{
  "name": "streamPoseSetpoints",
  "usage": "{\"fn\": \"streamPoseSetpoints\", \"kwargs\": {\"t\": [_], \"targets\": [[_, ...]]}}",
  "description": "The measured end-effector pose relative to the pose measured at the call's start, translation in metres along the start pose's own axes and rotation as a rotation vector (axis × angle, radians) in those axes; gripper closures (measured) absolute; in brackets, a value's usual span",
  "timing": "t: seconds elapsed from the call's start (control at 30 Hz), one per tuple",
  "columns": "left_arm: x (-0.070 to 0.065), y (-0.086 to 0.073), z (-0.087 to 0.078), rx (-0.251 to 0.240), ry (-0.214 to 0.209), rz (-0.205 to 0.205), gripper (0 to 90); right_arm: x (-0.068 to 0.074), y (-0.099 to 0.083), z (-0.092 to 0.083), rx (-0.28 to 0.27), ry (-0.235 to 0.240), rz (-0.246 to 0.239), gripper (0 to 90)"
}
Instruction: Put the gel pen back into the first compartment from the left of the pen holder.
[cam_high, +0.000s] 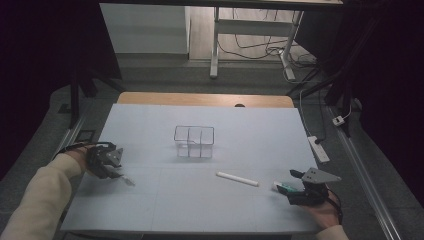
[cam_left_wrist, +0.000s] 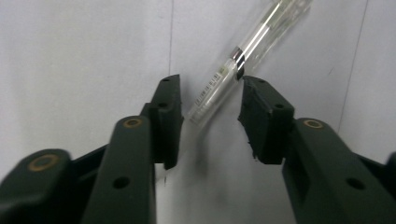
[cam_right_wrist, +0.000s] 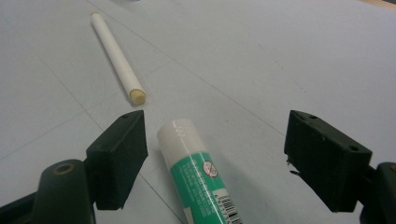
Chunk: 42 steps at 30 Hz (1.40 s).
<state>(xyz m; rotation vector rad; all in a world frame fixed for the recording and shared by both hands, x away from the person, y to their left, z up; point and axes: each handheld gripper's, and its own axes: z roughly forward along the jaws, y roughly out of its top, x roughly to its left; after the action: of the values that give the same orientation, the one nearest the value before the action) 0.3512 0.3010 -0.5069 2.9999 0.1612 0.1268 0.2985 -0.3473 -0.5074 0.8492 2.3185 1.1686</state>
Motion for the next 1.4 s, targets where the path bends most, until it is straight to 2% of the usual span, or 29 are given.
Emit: {"fn": "streamPoseSetpoints", "kwargs": {"t": [0.17,0.2,0.23,0.27,0.3,0.37,0.57,0.73,0.83,0.9,1.07,1.1,1.17,1.23,1.27,1.3,1.4], "targets": [[0.001,0.001,0.003,-0.001,0.003,0.028,69.9,0.000,0.000,0.000,-0.006,0.001,0.005,21.0],[0.001,0.003,0.003,0.010,0.001,0.054,70.5,0.000,0.000,0.000,-0.009,0.001,0.007,21.0],[0.001,0.003,0.003,0.010,0.001,0.054,71.2,0.000,0.000,0.000,-0.009,0.001,0.007,21.0],[-0.001,0.005,0.003,0.022,0.003,0.076,72.1,0.000,0.000,-0.001,-0.002,-0.003,0.002,21.0],[-0.001,0.005,0.003,0.022,0.003,0.076,74.2,0.000,0.000,-0.001,-0.002,-0.003,0.002,21.0],[-0.003,0.006,0.003,0.033,0.007,0.104,77.0,0.000,0.000,0.000,-0.001,-0.002,0.001,21.0],[-0.008,0.004,0.003,0.015,0.036,0.092,79.5,0.000,0.000,-0.001,-0.006,0.003,0.004,21.0],[-0.010,0.006,0.000,-0.013,0.039,0.076,79.6,-0.001,0.000,-0.001,-0.014,0.002,0.008,21.0],[-0.011,0.010,-0.005,-0.027,0.050,0.055,79.6,-0.001,0.000,-0.001,-0.015,0.002,0.011,21.1],[-0.012,0.014,-0.009,-0.037,0.062,0.026,79.6,-0.001,0.000,-0.001,-0.017,0.003,0.011,21.1],[-0.010,0.028,-0.021,-0.084,0.060,-0.089,79.6,-0.001,0.001,-0.002,-0.019,0.001,0.009,21.1],[-0.010,0.028,-0.021,-0.084,0.060,-0.089,79.6,-0.001,0.001,-0.002,-0.019,0.001,0.009,21.1],[-0.011,0.034,-0.025,-0.097,0.063,-0.123,79.6,-0.001,0.001,-0.002,-0.022,0.003,0.010,21.2],[-0.012,0.036,-0.027,-0.104,0.063,-0.135,79.6,0.000,0.001,-0.002,-0.023,0.002,0.011,21.2],[-0.013,0.038,-0.028,-0.115,0.061,-0.147,79.6,0.000,0.002,-0.002,-0.027,0.003,0.010,21.2],[-0.015,0.041,-0.031,-0.142,0.054,-0.181,79.6,0.000,0.002,-0.002,-0.025,0.001,0.006,21.2],[-0.017,0.045,-0.034,-0.152,0.054,-0.205,79.6,0.000,0.003,-0.003,-0.035,0.000,0.009,21.3]]}}
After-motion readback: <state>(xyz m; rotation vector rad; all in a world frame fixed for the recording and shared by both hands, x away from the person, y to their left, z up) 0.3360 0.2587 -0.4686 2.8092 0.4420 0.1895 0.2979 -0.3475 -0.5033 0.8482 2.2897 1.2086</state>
